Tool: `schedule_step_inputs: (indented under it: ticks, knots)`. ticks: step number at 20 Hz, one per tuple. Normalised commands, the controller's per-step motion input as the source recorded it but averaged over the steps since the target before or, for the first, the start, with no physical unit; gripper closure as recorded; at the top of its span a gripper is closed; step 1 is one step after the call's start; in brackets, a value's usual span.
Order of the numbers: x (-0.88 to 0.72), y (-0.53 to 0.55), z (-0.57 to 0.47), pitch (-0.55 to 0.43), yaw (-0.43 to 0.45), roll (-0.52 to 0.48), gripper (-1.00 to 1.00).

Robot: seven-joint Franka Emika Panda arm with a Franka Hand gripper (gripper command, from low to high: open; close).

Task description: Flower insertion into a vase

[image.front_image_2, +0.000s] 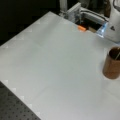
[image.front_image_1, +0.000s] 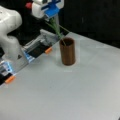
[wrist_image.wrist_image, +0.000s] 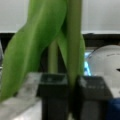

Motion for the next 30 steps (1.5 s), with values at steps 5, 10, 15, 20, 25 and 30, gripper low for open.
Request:
schedule_step_inputs:
  ticks: [5, 10, 15, 20, 25, 30]
  knots:
    - [0.12, -0.05, 0.05, 0.354, 0.005, 0.166, 1.00]
    - [0.17, 0.07, 0.10, 0.325, 0.039, 0.086, 1.00]
    - [0.20, 0.11, 0.12, 0.439, 0.085, -0.018, 1.00]
    - [0.28, 0.09, 0.15, 0.501, 0.104, -0.047, 1.00]
    - [0.34, 0.00, 0.15, 0.499, 0.089, -0.054, 1.00]
    - [0.32, -0.07, 0.10, 0.409, 0.063, -0.069, 1.00]
